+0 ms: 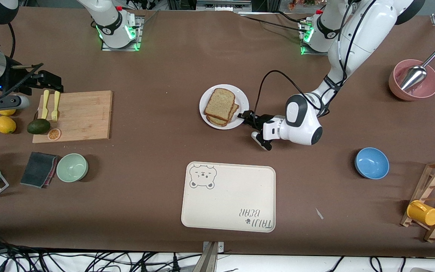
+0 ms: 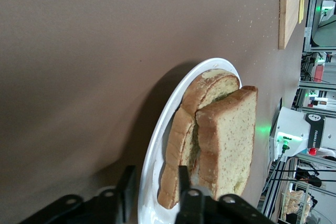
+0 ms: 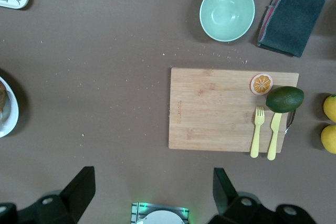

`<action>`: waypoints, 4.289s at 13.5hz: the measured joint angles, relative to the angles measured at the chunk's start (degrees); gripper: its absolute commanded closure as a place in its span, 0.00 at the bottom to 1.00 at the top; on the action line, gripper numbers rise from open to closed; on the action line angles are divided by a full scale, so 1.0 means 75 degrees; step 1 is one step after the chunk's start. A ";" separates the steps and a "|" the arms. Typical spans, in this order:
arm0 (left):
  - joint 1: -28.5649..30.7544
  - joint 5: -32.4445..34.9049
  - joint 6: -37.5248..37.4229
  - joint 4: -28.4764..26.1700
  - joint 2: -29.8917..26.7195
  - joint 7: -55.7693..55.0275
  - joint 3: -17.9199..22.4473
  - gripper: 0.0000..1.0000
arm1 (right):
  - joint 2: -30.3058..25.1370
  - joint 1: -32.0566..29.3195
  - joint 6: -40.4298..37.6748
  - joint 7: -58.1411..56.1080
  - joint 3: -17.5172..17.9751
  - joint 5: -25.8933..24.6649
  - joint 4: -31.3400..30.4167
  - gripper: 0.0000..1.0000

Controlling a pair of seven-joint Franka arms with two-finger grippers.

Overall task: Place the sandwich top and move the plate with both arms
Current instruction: 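Close the left gripper on the white plate rim, then slide the plate with the left gripper onto the bear-printed tray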

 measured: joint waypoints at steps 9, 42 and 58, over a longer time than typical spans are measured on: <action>0.0227 -0.0178 -0.0160 0.0004 0.0221 0.0949 -0.0025 1.00 | -0.0005 -0.0020 0.0008 0.0031 -0.0019 -0.0111 0.0001 0.00; 0.0288 -0.1170 0.0866 0.5394 0.3029 -0.1241 0.0158 1.00 | -0.0008 -0.0030 0.0067 0.0033 -0.0074 -0.0110 0.0210 0.00; 0.0339 -0.0829 0.0773 0.5642 0.2784 -0.1118 0.0525 0.00 | -0.0008 -0.0030 0.0066 0.0033 -0.0073 -0.0111 0.0210 0.00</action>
